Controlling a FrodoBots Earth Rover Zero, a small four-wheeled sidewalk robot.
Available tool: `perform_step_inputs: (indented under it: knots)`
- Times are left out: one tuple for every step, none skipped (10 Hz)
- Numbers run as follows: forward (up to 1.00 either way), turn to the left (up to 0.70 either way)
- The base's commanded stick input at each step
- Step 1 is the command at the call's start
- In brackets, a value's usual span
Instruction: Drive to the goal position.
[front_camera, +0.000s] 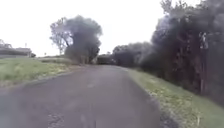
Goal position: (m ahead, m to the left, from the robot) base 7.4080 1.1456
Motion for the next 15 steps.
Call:
perform_step_inputs:
  knots:
    - [0.70, 0.00]
    - [0.70, 0.00]
    - [0.70, 0.00]
    - [0.70, 0.00]
    - [0.70, 0.00]
    - [0.70, 0.00]
    - [0.73, 0.00]
    - [0.83, 0.00]
    - [0.85, 0.00]
    - [0.85, 0.00]
    - [0.85, 0.00]
    - [0.85, 0.00]
    - [0.85, 0.00]
    - [0.85, 0.00]
    - [0.85, 0.00]
